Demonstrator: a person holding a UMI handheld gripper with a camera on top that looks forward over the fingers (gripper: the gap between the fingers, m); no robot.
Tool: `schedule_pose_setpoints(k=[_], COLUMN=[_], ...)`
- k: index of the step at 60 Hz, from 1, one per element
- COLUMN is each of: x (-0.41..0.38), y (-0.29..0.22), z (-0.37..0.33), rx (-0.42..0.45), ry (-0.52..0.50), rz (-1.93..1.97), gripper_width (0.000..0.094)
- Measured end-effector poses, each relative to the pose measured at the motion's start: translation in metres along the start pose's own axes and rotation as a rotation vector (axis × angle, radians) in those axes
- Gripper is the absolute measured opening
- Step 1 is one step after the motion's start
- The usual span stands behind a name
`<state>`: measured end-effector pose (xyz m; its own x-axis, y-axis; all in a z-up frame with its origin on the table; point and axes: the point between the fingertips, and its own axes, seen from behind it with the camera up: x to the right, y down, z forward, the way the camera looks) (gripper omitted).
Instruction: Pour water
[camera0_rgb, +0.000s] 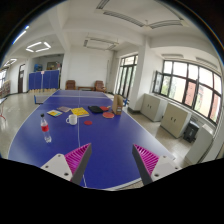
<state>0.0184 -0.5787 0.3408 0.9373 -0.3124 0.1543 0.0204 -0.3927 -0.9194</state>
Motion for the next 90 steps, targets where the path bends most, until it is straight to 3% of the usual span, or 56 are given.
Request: schedule_pose_setpoints(k=[15, 23, 24, 35, 51, 64, 71, 78, 90], x=[-0.021, -0.064, -0.083, -0.216, -0.414, -0.505, -0.523, -0.529, -0.535], y=[0.034, 0.084, 0.106, 0.159, 0.115, 0.064, 0.049, 0.043, 0.033], z=[0.009, 0.026, 0.032, 0.071, 0.184, 0.29, 0.331, 0.349, 0.353], rx=[-0.045, -0.07, -0.072, -0.121, -0.031, 0.078, 0.122, 0.154, 0.196], ry=[-0.02, -0.069, -0.078, -0.223, -0.397, -0.416, -0.393, -0.387, -0.449], rz=[-0.024, -0.058, -0.061, -0.037, 0.009, 0.02, 0.017, 0.015, 0.042], gripper_width=[0.0847, 0.0848, 0.0848, 0.0852, 0.0852, 0.0846, 0.0768, 0.0518, 0.0363])
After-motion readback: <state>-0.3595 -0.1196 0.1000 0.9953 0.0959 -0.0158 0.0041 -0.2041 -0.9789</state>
